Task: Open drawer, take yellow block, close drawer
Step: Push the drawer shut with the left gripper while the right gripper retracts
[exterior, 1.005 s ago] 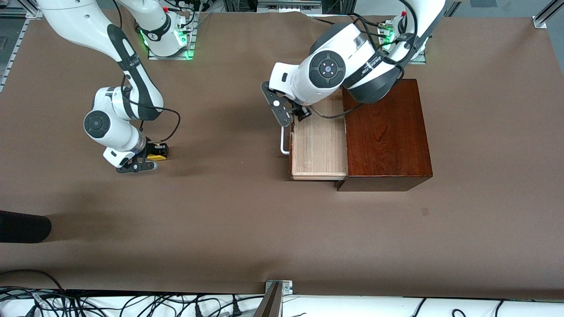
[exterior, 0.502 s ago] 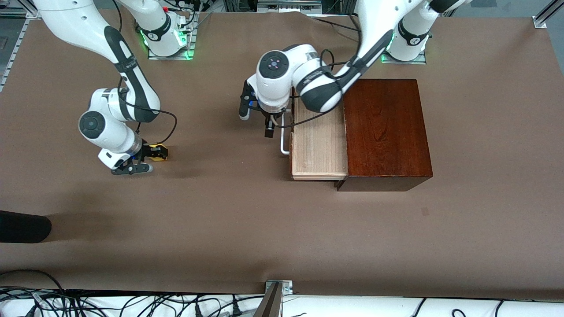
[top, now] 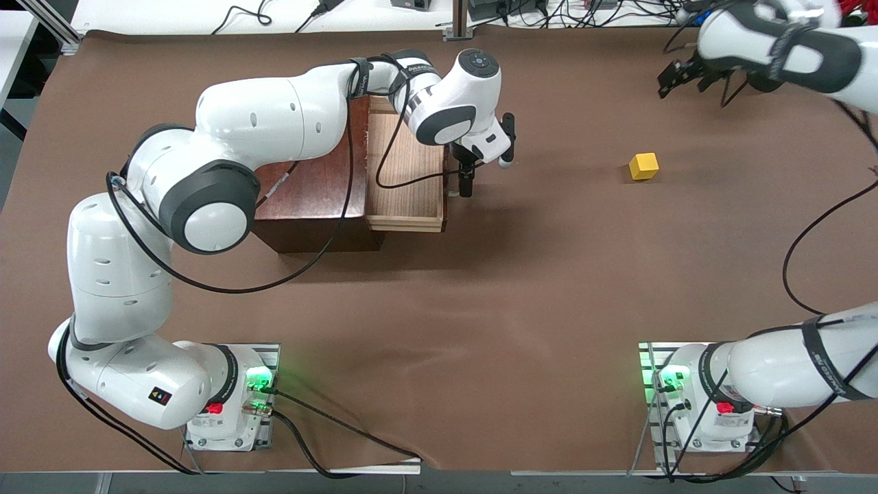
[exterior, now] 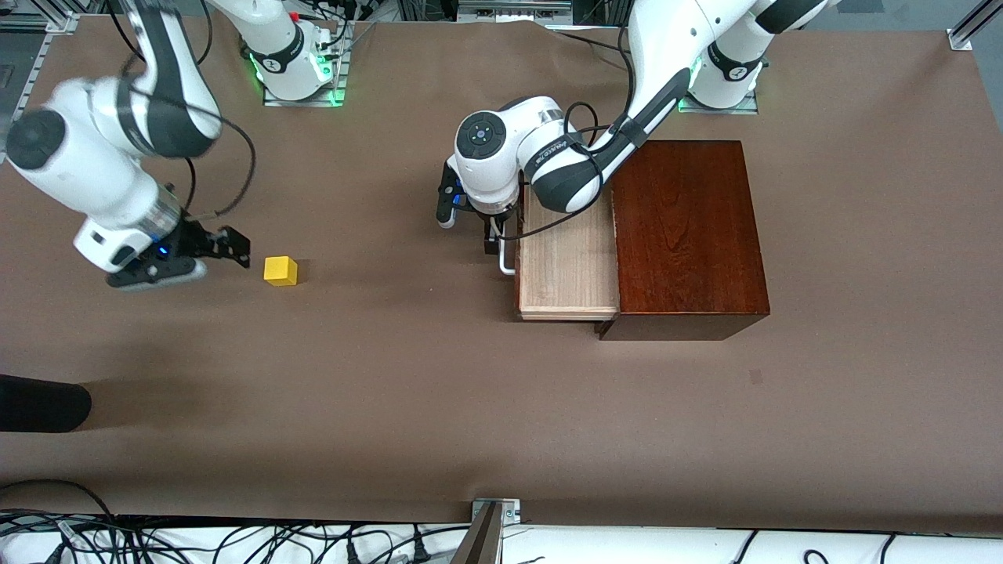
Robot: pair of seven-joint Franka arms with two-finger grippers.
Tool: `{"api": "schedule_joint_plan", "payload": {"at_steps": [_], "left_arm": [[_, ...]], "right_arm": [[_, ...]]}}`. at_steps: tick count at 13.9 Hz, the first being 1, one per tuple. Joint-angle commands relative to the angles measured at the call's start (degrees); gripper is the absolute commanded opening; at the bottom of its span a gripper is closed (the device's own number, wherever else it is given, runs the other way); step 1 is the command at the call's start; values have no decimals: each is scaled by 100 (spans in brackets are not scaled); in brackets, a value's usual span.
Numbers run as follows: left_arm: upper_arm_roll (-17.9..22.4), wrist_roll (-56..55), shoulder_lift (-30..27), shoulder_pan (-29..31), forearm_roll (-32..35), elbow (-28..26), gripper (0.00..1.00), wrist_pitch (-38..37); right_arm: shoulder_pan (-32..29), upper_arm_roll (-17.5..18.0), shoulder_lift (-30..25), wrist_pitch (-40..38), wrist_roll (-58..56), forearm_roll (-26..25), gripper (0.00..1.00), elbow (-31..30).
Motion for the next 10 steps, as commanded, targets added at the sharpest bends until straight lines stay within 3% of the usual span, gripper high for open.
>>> {"api": "schedule_joint_plan", "payload": {"at_steps": [1, 5, 10], "left_arm": [[9, 70, -45, 141, 85, 76, 100, -807], [9, 343, -45, 272, 103, 85, 100, -1458], [0, 720, -98, 677, 112, 85, 100, -1846]], "right_arm": [[-47, 84, -525, -1050, 205, -79, 100, 409], [-47, 49, -464, -2449, 204, -88, 100, 1744], [23, 75, -447, -2705, 204, -649, 100, 2054]]}}
